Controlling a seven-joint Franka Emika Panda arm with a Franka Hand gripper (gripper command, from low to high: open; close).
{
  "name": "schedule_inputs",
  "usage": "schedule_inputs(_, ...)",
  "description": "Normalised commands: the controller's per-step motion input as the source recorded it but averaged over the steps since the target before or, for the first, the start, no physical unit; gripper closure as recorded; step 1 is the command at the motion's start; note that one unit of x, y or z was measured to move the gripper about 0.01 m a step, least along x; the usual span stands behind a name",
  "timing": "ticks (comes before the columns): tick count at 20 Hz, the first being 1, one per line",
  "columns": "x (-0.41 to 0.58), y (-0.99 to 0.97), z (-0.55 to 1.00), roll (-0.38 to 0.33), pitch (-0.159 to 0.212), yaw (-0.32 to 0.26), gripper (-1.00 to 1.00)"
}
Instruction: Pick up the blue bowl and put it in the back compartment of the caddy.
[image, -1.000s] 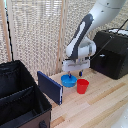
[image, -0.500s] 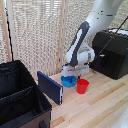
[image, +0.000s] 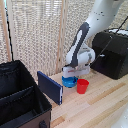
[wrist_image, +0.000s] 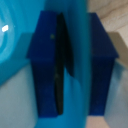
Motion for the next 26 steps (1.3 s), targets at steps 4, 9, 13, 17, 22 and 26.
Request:
schedule_inputs(4,0.301,0.01,0.86,0.101,0.031,0.016,1.00)
schedule_inputs(9,0.475,0.02,0.84,0.090,0.089,0.036,1.00)
schedule_inputs(13,0.449,0.13,0.76,0.113,0.086,0.009,1.00)
schedule_inputs(17,0.268,0.37,0.80,0.096,0.055,-0.008,1.00)
schedule_inputs(22,0.058,0.57,0.78,0.105,0.020,-0.026,1.00)
schedule_inputs(26,0.000,0.67,0.69,0.136,0.000,-0.040,1.00)
